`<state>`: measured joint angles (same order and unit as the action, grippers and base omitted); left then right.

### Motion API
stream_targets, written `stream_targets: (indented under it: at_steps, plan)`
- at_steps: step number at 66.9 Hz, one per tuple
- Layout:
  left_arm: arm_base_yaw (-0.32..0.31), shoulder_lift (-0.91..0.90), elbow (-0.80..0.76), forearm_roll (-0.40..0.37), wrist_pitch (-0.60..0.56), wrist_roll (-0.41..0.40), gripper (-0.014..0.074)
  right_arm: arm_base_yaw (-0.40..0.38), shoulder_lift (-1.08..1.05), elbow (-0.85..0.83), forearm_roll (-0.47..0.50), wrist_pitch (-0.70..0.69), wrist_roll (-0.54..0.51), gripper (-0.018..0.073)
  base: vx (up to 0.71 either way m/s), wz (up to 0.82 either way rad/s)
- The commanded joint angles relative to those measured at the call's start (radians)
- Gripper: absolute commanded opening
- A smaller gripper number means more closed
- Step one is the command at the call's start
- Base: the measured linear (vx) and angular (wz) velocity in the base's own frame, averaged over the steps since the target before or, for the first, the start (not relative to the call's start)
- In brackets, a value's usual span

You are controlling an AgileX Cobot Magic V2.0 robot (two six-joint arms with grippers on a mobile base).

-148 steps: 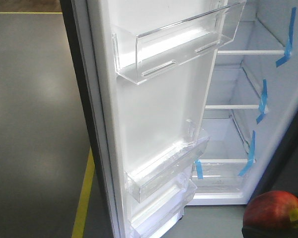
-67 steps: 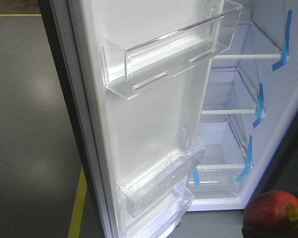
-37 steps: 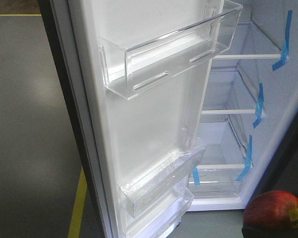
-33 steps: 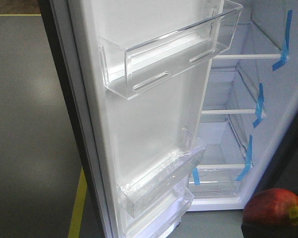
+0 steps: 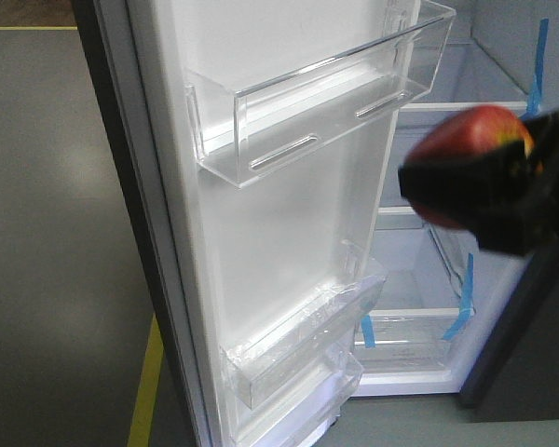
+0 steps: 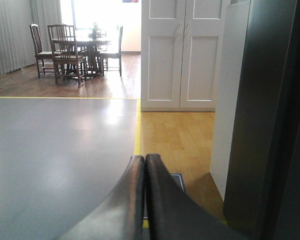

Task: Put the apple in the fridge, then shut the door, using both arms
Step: 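Move the held apple with the right gripper over the upper door bin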

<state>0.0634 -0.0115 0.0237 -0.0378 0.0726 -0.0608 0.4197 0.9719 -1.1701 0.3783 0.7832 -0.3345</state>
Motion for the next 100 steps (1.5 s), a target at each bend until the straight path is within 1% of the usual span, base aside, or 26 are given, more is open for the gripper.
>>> stream_targets:
  at_steps: [1, 9, 19, 27, 33, 38, 42, 49, 58, 67, 75, 84, 90, 97, 100]
  plan:
    - [0.004, -0.013, -0.019, -0.004, -0.073, -0.003, -0.0006, -0.001, 0.086, -0.180, -0.009, -0.077, -0.013, 0.0102, 0.00, 0.00]
    - [0.004, -0.013, -0.019, -0.004, -0.073, -0.003, -0.0006, -0.002, 0.209, -0.363, -0.078, -0.046, 0.011, 0.0103, 0.00, 0.00]
    - [0.004, -0.013, -0.019, -0.004, -0.073, -0.003, -0.0006, -0.002, 0.360, -0.595, -0.184, 0.024, 0.102, 0.0106, 0.00, 0.00]
    - [0.004, -0.013, -0.019, -0.004, -0.073, -0.003, -0.0006, -0.002, 0.478, -0.737, -0.286, 0.064, 0.176, 0.0113, 0.00, 0.00]
    - [0.004, -0.013, -0.019, -0.004, -0.073, -0.003, -0.0006, -0.002, 0.561, -0.836, -0.349, 0.096, 0.205, 0.0116, 0.00, 0.00]
    - [0.004, -0.013, -0.019, -0.004, -0.073, -0.003, -0.0006, -0.002, 0.615, -0.901, -0.378, 0.131, 0.218, 0.0119, 0.00, 0.00]
    - [0.004, -0.013, -0.019, -0.004, -0.073, -0.003, -0.0006, -0.002, 0.654, -0.946, -0.378, 0.150, 0.218, 0.0120, 0.00, 0.00]
    - [0.004, -0.013, -0.019, -0.004, -0.073, -0.003, -0.0006, -0.002, 0.710, -0.984, -0.378, 0.144, 0.212, 0.0124, 0.00, 0.00]
    - [0.004, -0.013, -0.019, -0.004, -0.073, -0.003, -0.0006, -0.002, 0.750, -0.994, -0.378, 0.131, 0.193, 0.0132, 0.00, 0.00]
    - [0.004, -0.013, -0.019, -0.004, -0.073, -0.003, -0.0006, -0.002, 0.770, -0.994, -0.378, 0.149, 0.191, 0.0167, 0.00, 0.00]
    - [0.004, -0.013, -0.019, -0.004, -0.073, -0.003, -0.0006, -0.002, 0.773, -0.994, -0.378, 0.180, 0.191, 0.0269, 0.00, 0.00]
    - [0.004, -0.013, -0.019, -0.004, -0.073, -0.003, -0.0006, -0.002, 0.773, -0.994, -0.378, 0.187, 0.197, 0.0455, 0.00, 0.00]
    - [0.004, -0.013, -0.019, -0.004, -0.073, -0.003, -0.0006, -0.002, 0.773, -0.994, -0.378, 0.186, 0.200, 0.0559, 0.00, 0.00]
    - [0.004, -0.013, -0.019, -0.004, -0.073, -0.003, -0.0006, -0.002, 0.773, -0.994, -0.378, 0.187, 0.203, 0.0645, 0.00, 0.00]
    - [0.004, -0.013, -0.019, -0.004, -0.073, -0.003, -0.0006, -0.002, 0.773, -0.994, -0.378, 0.187, 0.205, 0.0659, 0.00, 0.00]
